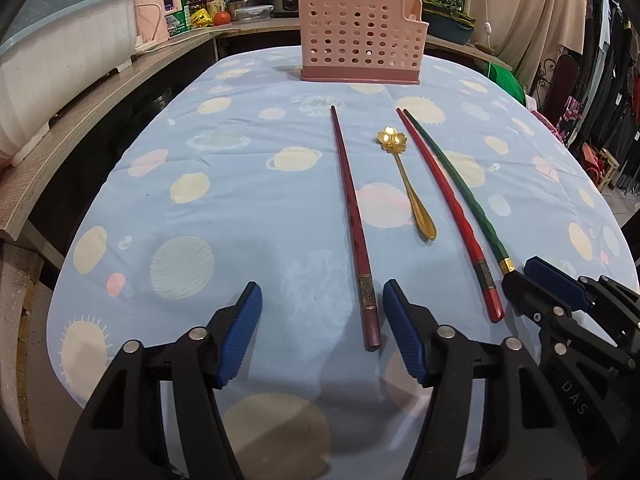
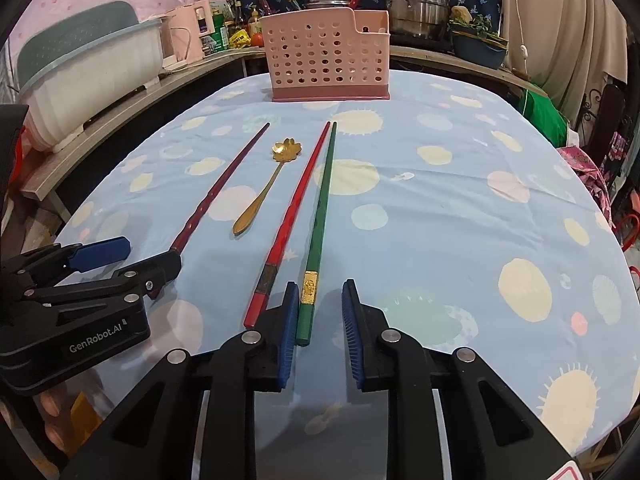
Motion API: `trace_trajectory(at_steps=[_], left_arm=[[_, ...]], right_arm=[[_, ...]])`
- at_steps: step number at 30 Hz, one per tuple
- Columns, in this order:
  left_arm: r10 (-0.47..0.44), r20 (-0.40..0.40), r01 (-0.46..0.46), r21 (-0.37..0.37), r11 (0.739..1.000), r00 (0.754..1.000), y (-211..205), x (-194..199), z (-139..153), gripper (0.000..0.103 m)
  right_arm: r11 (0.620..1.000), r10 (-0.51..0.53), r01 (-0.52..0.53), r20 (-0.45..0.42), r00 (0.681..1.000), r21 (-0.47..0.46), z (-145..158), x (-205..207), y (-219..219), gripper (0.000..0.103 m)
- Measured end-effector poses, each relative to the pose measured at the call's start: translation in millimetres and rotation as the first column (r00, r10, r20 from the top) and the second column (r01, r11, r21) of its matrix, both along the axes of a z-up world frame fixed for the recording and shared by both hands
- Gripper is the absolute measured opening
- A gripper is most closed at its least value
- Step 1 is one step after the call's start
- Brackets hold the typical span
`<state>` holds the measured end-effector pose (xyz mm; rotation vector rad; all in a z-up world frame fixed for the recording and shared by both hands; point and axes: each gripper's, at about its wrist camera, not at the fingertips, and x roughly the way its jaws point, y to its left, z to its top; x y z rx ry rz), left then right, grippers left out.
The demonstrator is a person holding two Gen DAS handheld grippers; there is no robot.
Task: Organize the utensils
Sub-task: 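Close the left tool on the dark red chopstick while the right tool grasps the green chopstick, then lift both chopsticks and carry them over the pink basket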
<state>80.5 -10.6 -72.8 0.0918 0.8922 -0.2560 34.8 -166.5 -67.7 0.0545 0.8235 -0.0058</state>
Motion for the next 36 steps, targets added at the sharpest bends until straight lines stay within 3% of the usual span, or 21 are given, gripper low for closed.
trace_trajectory(at_steps=[3,13,25,36], left_arm=[[-0.007,0.008,0.007,-0.001,1.0,1.0,-0.7,-0.4,0.4,0.051],[-0.046,-0.011,0.045,-0.048,0.998,0.999,-0.8,1.1,2.1,0.008],[-0.029,-0.036,0.025,-0.109,0.994,0.999,12.6,3.5,14.0,0.007],[0.006,0.052,0.004,-0.196,0.981,0.999,30.0,4.0,72.3,0.007]], right_arm=[[1.0,0.002,-0.002,0.003,1.0,0.001,-0.2,0.5,-0.1,0.016],[1.0,0.015,-0.015,0.003,1.0,0.008,-0.4,0.4,1.7,0.008],[0.998,-0.013,0.011,0.03,0.999,0.065,14.4,-6.4,-10.4,0.007],[0.995,-0.05,0.036,0.163,0.985,0.089,74.5,-7.9,-30.7,0.007]])
